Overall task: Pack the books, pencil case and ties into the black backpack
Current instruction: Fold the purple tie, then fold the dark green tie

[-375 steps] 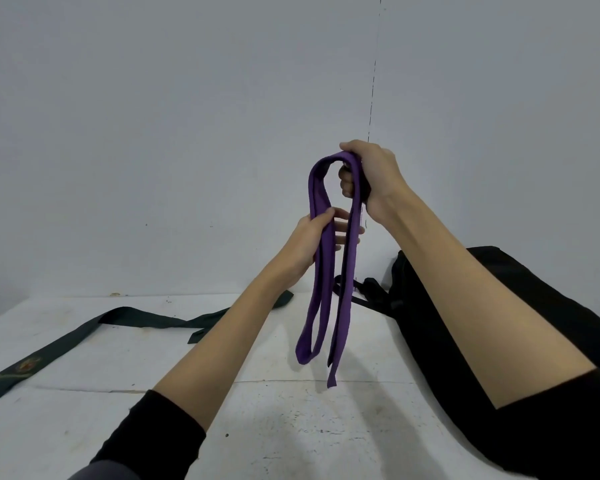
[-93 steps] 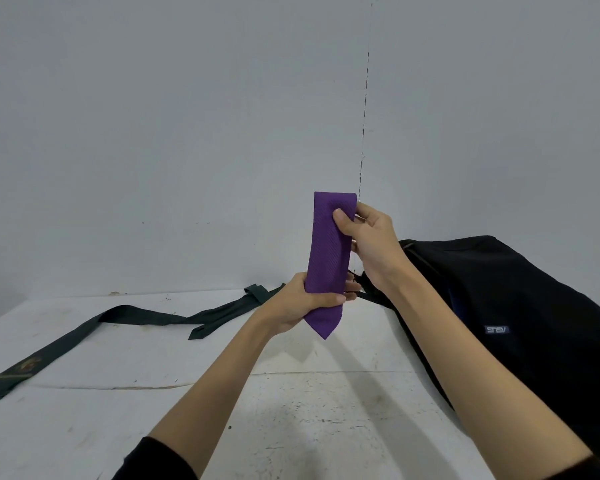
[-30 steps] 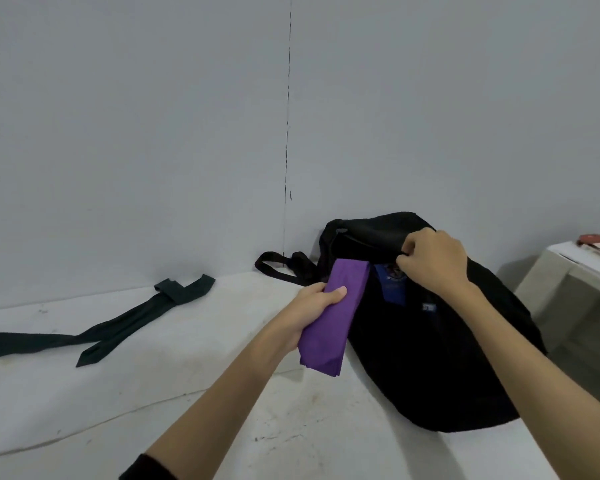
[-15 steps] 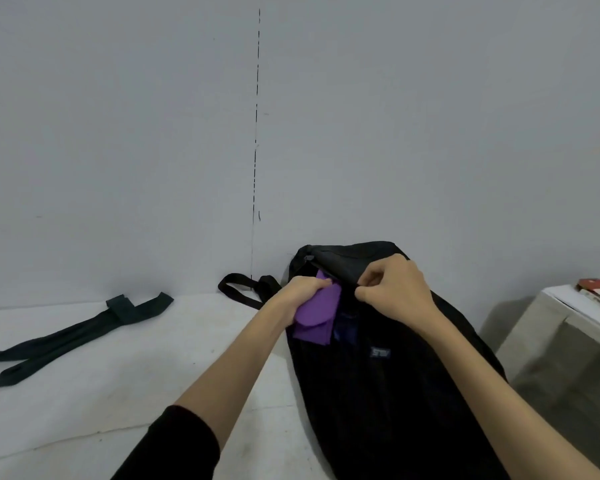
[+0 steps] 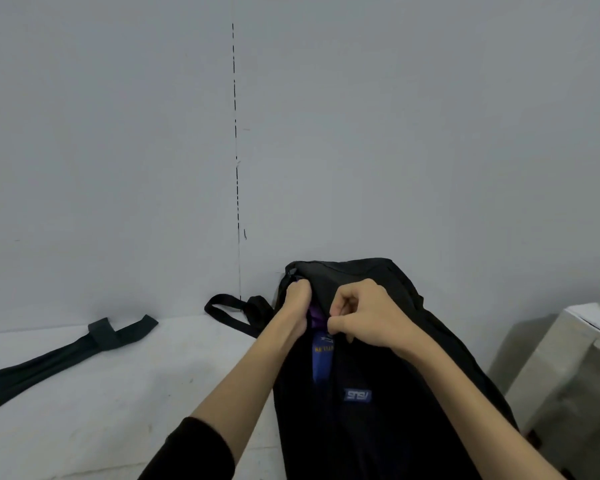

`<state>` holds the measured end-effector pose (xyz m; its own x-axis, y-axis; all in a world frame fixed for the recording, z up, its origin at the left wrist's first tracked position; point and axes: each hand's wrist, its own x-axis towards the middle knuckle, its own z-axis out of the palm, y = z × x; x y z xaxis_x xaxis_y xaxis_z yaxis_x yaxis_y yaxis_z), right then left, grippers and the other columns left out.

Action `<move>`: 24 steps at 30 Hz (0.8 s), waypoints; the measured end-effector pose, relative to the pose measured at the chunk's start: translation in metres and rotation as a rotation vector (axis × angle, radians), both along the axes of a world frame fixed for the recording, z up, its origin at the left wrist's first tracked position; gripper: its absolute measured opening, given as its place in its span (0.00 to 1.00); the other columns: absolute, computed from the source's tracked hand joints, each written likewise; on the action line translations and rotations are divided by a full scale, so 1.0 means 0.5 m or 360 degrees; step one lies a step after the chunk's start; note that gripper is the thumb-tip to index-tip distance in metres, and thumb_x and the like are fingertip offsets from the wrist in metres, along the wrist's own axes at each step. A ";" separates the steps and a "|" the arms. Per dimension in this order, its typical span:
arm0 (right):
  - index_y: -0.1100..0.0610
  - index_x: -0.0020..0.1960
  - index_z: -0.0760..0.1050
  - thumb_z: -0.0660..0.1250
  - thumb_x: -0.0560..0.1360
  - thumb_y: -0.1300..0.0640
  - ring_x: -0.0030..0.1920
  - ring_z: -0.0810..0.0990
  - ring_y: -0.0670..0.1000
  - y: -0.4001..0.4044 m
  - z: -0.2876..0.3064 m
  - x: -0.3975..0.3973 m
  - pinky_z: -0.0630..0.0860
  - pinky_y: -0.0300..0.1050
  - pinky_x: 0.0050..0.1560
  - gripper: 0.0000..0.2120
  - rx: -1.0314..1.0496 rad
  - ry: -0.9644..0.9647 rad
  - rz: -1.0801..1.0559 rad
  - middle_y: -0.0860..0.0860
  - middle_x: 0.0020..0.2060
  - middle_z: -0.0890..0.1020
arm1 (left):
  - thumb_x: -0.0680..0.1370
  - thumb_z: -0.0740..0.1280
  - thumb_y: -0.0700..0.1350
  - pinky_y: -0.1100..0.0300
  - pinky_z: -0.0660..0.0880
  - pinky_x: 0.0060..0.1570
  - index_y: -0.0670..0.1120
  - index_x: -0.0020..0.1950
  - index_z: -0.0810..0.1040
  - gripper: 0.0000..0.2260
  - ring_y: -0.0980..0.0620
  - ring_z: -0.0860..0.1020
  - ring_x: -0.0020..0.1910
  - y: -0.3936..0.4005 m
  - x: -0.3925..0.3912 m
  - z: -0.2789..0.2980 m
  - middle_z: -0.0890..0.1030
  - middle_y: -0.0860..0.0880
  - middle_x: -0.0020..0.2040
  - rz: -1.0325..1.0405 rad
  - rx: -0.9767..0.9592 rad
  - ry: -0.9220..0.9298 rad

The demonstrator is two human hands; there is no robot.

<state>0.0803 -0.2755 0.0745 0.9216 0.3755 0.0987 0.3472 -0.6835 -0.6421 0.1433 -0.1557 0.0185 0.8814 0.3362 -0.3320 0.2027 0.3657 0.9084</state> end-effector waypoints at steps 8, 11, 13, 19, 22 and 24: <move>0.53 0.32 0.74 0.72 0.62 0.61 0.29 0.76 0.47 -0.002 -0.015 0.007 0.78 0.48 0.42 0.07 0.0012 0.0005 0.0039 0.48 0.28 0.79 | 0.77 0.53 0.26 0.64 0.79 0.31 0.38 0.48 0.74 0.13 0.50 0.77 0.39 0.053 -0.032 -0.015 0.78 0.43 0.40 -0.0487 -0.0040 -0.0198; 0.50 0.36 0.74 0.72 0.63 0.61 0.29 0.76 0.45 -0.001 -0.021 0.007 0.79 0.50 0.46 0.09 0.0064 -0.0004 0.0009 0.47 0.30 0.80 | 0.77 0.53 0.26 0.65 0.75 0.25 0.30 0.58 0.71 0.12 0.48 0.76 0.35 0.038 -0.013 -0.028 0.76 0.41 0.40 -0.0298 0.0019 -0.0220; 0.47 0.39 0.74 0.72 0.64 0.61 0.28 0.75 0.42 -0.004 -0.027 0.010 0.79 0.49 0.48 0.11 0.0062 0.0019 0.0011 0.47 0.31 0.80 | 0.78 0.53 0.27 0.65 0.73 0.23 0.33 0.50 0.74 0.11 0.50 0.76 0.32 0.029 -0.016 -0.026 0.76 0.41 0.39 -0.0299 0.0024 -0.0250; 0.47 0.59 0.78 0.64 0.76 0.47 0.52 0.77 0.51 0.004 -0.048 -0.010 0.73 0.44 0.52 0.14 -0.0449 -0.0156 0.0027 0.48 0.49 0.80 | 0.78 0.59 0.30 0.65 0.79 0.46 0.34 0.57 0.77 0.11 0.51 0.80 0.48 0.085 -0.064 -0.037 0.82 0.43 0.48 -0.0643 0.0127 -0.0257; 0.51 0.58 0.78 0.58 0.79 0.46 0.55 0.77 0.55 0.023 -0.056 -0.023 0.72 0.46 0.49 0.15 -0.0613 -0.0346 -0.0020 0.51 0.53 0.80 | 0.79 0.62 0.34 0.67 0.79 0.48 0.36 0.59 0.76 0.10 0.52 0.81 0.50 0.134 -0.100 -0.035 0.82 0.43 0.52 -0.0596 0.0230 -0.0270; 0.54 0.54 0.78 0.57 0.79 0.47 0.50 0.79 0.55 0.039 -0.052 -0.031 0.70 0.45 0.43 0.15 -0.0666 -0.0527 -0.0094 0.52 0.48 0.81 | 0.79 0.63 0.36 0.66 0.79 0.47 0.38 0.58 0.77 0.09 0.51 0.82 0.50 0.169 -0.128 -0.029 0.82 0.42 0.52 -0.0545 0.0269 -0.0310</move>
<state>0.0646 -0.2560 0.0483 0.8871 0.3938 0.2408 0.4385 -0.8819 -0.1731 0.0793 -0.0714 0.0041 0.9924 0.0487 -0.1133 0.1050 0.1496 0.9832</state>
